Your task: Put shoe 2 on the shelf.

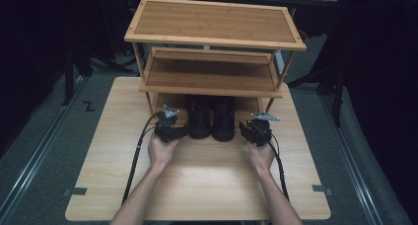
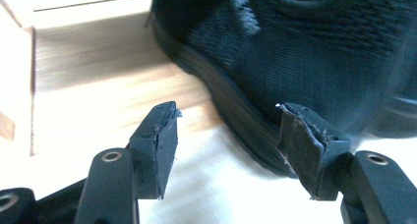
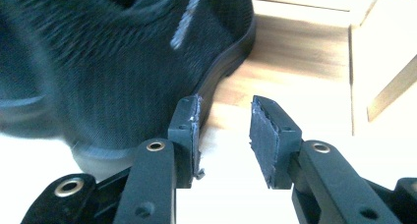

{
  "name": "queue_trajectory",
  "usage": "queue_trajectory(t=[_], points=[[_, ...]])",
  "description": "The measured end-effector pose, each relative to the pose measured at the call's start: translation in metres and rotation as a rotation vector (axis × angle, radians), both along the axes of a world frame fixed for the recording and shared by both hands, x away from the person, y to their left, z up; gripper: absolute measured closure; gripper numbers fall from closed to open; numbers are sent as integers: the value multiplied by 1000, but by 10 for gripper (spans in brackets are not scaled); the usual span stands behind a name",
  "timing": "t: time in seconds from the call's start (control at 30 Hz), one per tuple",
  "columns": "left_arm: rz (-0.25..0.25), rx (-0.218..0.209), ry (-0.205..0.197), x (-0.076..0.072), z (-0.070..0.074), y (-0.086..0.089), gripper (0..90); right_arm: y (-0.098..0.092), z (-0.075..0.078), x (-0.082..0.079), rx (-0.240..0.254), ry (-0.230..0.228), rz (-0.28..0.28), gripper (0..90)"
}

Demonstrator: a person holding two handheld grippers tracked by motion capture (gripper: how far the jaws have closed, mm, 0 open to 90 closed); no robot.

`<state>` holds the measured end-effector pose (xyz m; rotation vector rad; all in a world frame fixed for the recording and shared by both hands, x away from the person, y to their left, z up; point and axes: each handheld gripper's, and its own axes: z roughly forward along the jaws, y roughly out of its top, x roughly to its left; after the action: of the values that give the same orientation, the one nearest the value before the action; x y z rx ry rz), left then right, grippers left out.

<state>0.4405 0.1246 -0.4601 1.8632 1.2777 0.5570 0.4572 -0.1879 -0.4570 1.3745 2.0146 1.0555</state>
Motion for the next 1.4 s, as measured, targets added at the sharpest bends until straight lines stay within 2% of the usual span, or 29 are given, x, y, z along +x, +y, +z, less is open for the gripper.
queue_trajectory(t=[0.03,0.07,0.17,0.2,0.27,0.33,0.4,0.47,0.53,0.6,0.63,0.73,0.77,0.8,0.83,0.87,0.97,1.0,1.07,1.2,1.27,1.4], points=[[0,0,0,0,0,0,396,0,0,0,0,0,0,642],[-14,-6,-9,-9,1,-2,394,-1,-1,-10,-1,-11,19,637],[-37,-6,-24,-20,3,-9,392,-1,-1,-24,17,-25,41,625],[-37,-6,-24,-20,3,-9,391,-1,-1,-24,17,-25,41,625],[-70,2,-21,-22,6,-19,391,5,2,-33,31,-40,75,609],[-75,0,-18,-21,7,-22,391,9,2,-34,32,-45,89,603],[-81,11,-22,-18,8,-29,399,17,3,-32,56,-44,120,578],[-72,35,-14,-10,8,-39,409,24,4,-28,71,-15,134,545],[-70,44,-14,-6,8,-45,425,33,6,-25,50,-27,144,529],[-66,38,-22,-5,9,-47,446,42,9,-22,28,-34,144,513],[-50,21,-30,-3,10,-49,458,47,11,-20,14,-37,142,517],[-40,1,-28,-1,12,-49,504,57,15,-15,-29,-47,128,617],[-43,-6,-24,0,14,-49,504,57,15,-15,-29,-47,128,617],[-56,-23,-28,2,18,-50,562,59,18,-11,-13,-42,126,686],[-56,-23,-28,2,18,-50,598,59,18,-11,-13,-42,126,686],[-58,-28,-30,3,22,-51,619,58,18,-8,8,-18,124,720],[-63,-37,-30,6,25,-52,697,56,19,-5,25,-4,120,750],[-74,-47,-13,8,26,-52,715,56,19,-4,26,-2,117,755],[-76,-45,-10,9,27,-52,743,55,20,-4,28,-2,116,759],[-83,-53,-2,12,30,-50,773,55,25,1,51,-4,114,766],[-71,-64,-9,14,32,-46,779,55,26,3,57,-2,112,765],[-66,-71,5,17,28,-45,780,56,23,9,59,11,108,764]])
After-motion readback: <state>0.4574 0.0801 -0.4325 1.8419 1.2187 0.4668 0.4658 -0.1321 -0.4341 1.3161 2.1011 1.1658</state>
